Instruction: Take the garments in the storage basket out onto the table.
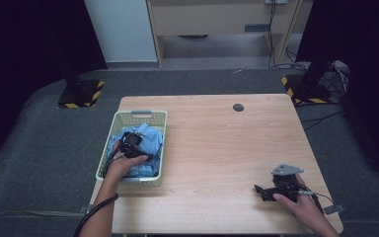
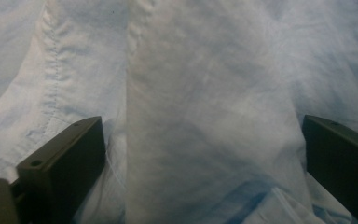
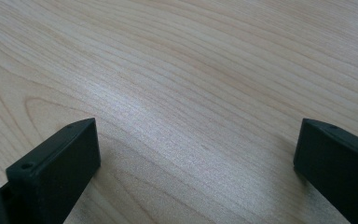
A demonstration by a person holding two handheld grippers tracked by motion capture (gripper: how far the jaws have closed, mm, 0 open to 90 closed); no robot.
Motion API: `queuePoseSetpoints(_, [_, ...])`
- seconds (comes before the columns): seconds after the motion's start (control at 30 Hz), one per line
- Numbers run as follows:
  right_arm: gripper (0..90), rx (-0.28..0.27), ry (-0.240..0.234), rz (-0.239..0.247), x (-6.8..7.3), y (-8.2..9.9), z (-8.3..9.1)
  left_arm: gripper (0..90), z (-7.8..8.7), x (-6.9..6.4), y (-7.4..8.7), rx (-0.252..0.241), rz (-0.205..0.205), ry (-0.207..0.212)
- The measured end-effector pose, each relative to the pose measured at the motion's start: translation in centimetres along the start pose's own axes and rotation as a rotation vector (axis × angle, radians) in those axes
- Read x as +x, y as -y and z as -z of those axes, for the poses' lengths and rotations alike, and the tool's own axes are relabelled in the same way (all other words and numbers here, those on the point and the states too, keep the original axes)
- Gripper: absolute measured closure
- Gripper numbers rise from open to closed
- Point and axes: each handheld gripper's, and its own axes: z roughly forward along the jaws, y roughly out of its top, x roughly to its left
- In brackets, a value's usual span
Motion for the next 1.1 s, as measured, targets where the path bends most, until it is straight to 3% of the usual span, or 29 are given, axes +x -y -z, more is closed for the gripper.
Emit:
queuePoseSetpoints(0.17, [0.5,0.0,0.0,0.0,0.0,0.0,0.0,6.5,0.2,-0.2,0.0,-0.007,-0.019,0.01])
queuePoseSetpoints(0.5, [0.5,0.0,-0.001,0.0,0.0,0.0,0.0,29.5,0.9,-0.9,-0.1,-0.011,-0.068,0.033])
queuePoseSetpoints(0.83, [0.5,0.0,-0.001,0.001,0.0,0.0,0.0,54.6,1.3,-1.5,-0.2,-0.015,-0.102,0.017])
queuePoseSetpoints(1.1, [0.5,0.0,-0.003,0.002,0.0,0.0,0.0,63.9,1.3,-2.0,-0.3,-0.011,-0.135,-0.002])
